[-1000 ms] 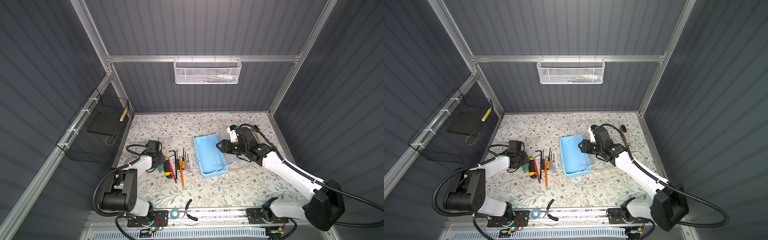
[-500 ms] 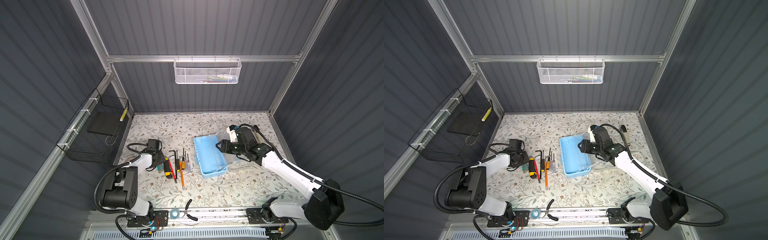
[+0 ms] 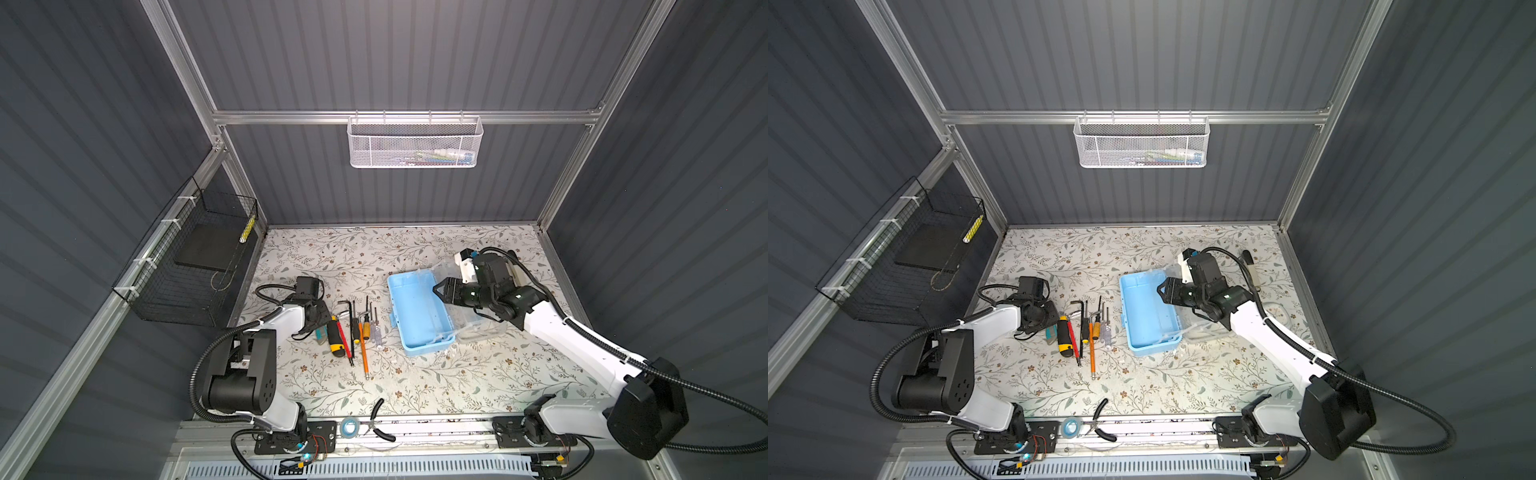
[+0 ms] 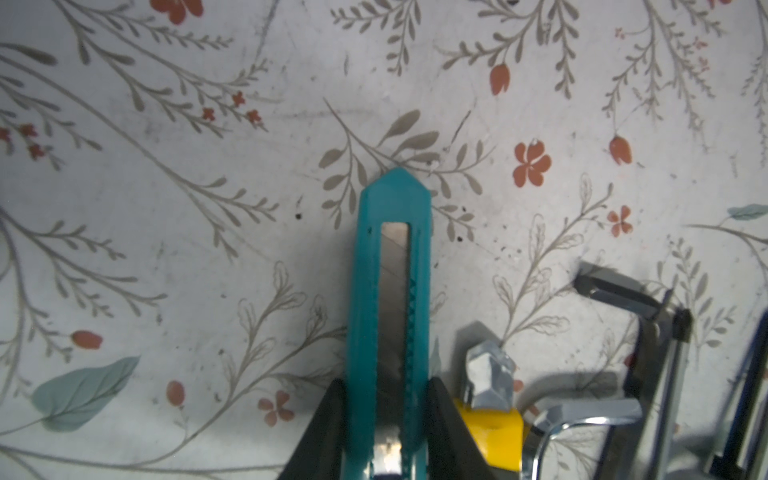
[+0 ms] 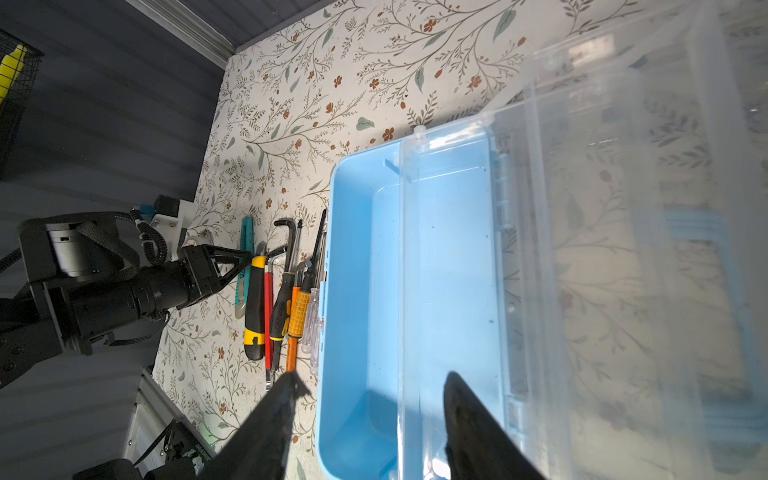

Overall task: Pack the tool kit
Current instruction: 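Lower the left gripper onto the teal utility knife and close on it, then lift the teal utility knife with the left gripper and carry it over the box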

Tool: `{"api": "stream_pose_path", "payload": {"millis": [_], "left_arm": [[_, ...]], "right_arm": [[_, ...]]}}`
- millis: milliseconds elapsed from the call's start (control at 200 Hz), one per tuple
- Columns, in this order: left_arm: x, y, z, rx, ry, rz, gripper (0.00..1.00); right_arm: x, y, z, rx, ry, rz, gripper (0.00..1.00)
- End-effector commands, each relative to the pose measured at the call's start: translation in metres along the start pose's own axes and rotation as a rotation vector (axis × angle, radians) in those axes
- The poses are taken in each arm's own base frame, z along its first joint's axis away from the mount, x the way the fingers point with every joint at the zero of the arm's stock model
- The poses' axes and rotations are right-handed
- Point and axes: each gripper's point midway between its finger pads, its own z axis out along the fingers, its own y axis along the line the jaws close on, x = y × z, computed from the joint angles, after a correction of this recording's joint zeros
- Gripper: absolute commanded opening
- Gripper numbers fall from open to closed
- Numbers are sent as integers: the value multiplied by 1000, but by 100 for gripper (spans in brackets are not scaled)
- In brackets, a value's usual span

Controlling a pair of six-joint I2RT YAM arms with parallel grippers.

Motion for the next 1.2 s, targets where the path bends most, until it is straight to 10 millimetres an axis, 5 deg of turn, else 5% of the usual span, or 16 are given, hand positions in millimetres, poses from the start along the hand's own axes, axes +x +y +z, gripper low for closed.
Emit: {"api": "stream_pose_path", "payload": {"millis": [0,400,585,845,1191], "left_arm": [[18,6,-3,-10,82,19,29],[-3,-7,-45,52,8,42,16],[-17,-39,-87,219,-35,16,15],[-18,-131,-151,432,-119,66,14],[4,-267,-192,718,-166,102,10]], "right_arm": [[-3,0,-1,-8,-11,6,57],[-4,-5,1,-4,-19,30,58],[-7,-5,0,-8,-25,39,58],[-16,-3,-14,-26,-64,58,58],[-33,-23,-51,-5,-172,111,59]]}}
